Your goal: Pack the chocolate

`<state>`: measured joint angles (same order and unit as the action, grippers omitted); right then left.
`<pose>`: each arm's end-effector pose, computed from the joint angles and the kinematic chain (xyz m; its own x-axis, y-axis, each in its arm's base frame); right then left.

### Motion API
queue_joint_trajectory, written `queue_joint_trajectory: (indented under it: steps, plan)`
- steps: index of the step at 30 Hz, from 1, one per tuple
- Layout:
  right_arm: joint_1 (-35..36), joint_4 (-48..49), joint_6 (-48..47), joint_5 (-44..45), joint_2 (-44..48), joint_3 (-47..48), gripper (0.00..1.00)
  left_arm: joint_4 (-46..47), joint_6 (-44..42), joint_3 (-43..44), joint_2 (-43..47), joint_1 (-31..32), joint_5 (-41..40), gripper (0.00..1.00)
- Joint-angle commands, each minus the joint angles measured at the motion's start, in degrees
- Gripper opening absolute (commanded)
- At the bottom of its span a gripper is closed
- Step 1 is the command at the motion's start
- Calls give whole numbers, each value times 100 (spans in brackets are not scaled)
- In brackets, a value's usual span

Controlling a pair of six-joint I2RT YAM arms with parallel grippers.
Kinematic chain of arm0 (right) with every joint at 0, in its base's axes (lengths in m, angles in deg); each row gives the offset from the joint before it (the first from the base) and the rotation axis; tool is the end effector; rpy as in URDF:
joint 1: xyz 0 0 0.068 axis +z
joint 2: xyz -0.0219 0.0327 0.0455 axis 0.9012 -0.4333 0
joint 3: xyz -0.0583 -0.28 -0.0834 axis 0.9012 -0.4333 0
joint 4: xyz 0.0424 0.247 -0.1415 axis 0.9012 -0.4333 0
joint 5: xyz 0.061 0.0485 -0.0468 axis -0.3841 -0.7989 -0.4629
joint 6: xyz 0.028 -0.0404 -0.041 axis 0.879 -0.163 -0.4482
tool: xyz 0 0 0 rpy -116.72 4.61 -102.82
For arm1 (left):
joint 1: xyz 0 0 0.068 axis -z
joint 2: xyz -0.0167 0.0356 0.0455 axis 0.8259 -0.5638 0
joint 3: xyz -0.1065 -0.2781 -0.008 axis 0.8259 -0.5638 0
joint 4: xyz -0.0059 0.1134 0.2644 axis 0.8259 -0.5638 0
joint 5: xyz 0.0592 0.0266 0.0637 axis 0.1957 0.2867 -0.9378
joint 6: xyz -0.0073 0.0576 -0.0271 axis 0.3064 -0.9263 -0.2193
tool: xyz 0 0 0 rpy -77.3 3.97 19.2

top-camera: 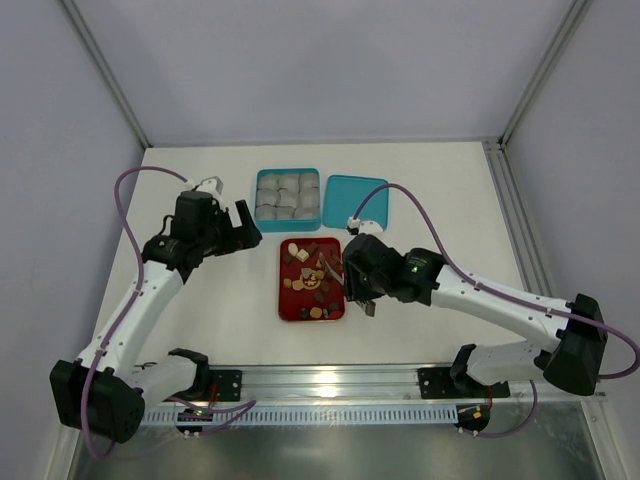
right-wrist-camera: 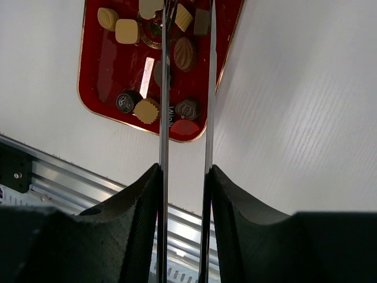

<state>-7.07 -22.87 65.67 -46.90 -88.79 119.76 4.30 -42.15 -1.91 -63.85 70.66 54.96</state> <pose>0.1615 0.2309 0.2926 -0.8174 -0.1205 -0.5633 -0.2978 0.9255 0.2342 0.2467 -0.0697 0.3150 -0.7069 -0.2919 -0.6443 -0.0217 0.9194 -0.3927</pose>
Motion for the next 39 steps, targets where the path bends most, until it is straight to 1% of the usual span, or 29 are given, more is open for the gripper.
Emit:
queue_joint_trajectory:
  steps: [1,21,39]
  plan:
    - [49,-41,193,256,-17,209,40,47,-114,39,-5,-13,1,100]
    - [207,20,510,203,-131,-90,37,47,-105,30,21,-13,36,100]
    - [216,90,563,177,-193,-327,37,38,-114,13,30,-22,45,100]
